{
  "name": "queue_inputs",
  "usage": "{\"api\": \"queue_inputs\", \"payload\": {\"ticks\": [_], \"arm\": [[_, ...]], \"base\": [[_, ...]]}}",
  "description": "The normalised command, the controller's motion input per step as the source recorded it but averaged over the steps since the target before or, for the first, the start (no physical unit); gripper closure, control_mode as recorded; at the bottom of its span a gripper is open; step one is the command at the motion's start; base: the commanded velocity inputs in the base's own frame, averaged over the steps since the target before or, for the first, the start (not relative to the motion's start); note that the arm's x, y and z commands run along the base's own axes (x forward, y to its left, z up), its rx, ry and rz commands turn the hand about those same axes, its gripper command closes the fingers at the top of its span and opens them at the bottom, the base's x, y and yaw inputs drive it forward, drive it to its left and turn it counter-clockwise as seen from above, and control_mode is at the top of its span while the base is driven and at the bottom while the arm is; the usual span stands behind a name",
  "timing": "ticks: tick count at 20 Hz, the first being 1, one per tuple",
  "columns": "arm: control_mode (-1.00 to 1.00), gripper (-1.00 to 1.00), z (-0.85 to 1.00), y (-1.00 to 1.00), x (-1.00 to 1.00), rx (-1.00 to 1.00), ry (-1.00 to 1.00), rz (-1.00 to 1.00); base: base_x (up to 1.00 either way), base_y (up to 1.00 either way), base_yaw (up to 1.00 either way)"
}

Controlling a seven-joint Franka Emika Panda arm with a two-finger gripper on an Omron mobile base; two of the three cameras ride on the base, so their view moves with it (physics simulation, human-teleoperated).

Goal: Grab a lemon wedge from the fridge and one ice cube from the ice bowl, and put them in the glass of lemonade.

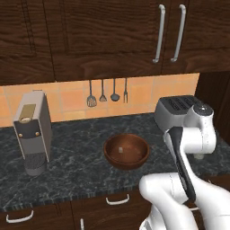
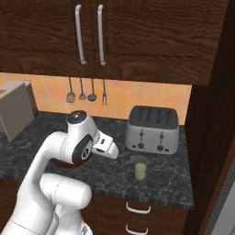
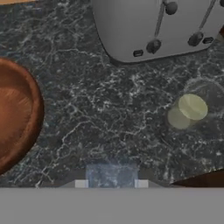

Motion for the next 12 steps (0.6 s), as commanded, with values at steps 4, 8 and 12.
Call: {"api": "queue_inputs", "payload": {"ticks": [4, 8, 12], "arm": [[-1.0, 1.0, 0.19, -0.99, 0.0, 0.06, 0.0, -0.33], [-1.0, 1.0, 0.0, -0.98, 0.0, 0.14, 0.0, -0.26], [-1.0, 1.0, 0.02, -0.6, 0.15, 0.12, 0.04, -0.05]], "base": [[0.0, 0.0, 0.0], [0.0, 0.0, 0.0], [0.0, 0.0, 0.0]]}}
